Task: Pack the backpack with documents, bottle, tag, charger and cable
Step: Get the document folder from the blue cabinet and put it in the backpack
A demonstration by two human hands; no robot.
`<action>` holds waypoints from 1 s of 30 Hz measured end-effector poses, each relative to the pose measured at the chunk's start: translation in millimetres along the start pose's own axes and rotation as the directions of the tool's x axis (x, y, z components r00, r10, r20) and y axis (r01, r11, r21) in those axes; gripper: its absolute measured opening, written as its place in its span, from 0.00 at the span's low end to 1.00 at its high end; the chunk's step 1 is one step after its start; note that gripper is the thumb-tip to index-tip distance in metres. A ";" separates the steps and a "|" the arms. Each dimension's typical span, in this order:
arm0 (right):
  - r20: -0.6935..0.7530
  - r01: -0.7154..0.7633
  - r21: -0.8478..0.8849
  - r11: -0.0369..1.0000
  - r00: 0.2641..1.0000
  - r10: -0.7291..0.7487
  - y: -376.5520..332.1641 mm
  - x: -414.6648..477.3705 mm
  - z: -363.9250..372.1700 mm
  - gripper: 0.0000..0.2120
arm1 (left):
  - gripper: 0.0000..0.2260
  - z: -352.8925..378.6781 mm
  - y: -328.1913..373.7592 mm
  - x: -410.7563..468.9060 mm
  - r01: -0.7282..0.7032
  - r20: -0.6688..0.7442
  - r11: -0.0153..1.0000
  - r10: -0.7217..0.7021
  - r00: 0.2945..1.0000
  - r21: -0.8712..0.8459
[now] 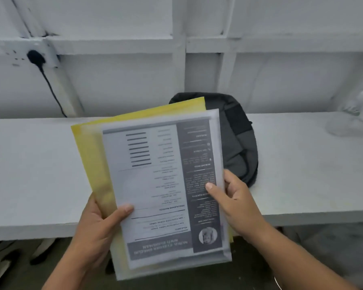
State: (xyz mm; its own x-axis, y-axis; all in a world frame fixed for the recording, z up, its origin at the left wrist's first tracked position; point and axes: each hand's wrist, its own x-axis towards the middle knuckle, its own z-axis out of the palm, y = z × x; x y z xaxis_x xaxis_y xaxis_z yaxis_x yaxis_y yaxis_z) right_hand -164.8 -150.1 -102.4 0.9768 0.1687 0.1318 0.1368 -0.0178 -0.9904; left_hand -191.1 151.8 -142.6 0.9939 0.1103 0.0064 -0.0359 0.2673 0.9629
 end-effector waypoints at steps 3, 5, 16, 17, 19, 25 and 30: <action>-0.019 0.007 -0.081 0.997 1.000 -0.008 -1.5 -3.7 -27.5 0.09 | 0.26 22.2 -0.8 17.9 0.029 0.065 1.000 -0.030 0.997 0.008; -0.037 -0.001 -0.100 0.995 0.999 -0.003 -0.1 -4.7 -43.1 0.10 | 0.24 37.5 -2.8 28.1 0.030 0.077 0.999 -0.031 0.997 0.021; 0.128 0.057 -0.723 0.688 0.990 0.052 21.0 36.8 -130.3 0.11 | 0.23 66.8 -17.1 34.2 0.067 0.117 0.998 -0.067 0.991 0.011; 0.219 0.143 -0.837 0.528 0.972 0.085 25.1 42.4 -134.9 0.16 | 0.23 67.1 -17.4 32.4 0.078 0.112 0.997 -0.078 0.991 0.006; 0.314 0.256 -0.893 0.370 0.944 0.105 28.6 54.1 -138.1 0.17 | 0.22 68.4 -17.0 28.6 0.092 0.100 0.996 -0.091 0.991 -0.003; 0.093 0.161 -0.752 0.639 0.986 -0.139 -4.0 108.5 -133.7 0.10 | 0.21 69.0 -13.9 17.9 0.115 0.087 0.993 -0.115 0.990 0.000; -0.119 -0.003 -0.555 0.832 0.990 -0.075 -68.8 176.9 -148.9 0.10 | 0.26 75.3 -12.0 16.4 0.201 0.160 0.979 -0.202 0.966 0.026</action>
State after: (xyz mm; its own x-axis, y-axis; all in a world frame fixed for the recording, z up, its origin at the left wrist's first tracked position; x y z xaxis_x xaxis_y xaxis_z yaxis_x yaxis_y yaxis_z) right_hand 23.1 -265.8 -4.9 0.9764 0.0511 0.2100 0.2019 -0.5623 -0.8019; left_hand -166.5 78.3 -133.7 0.9842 -0.1007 -0.1454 0.1670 0.2592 0.9513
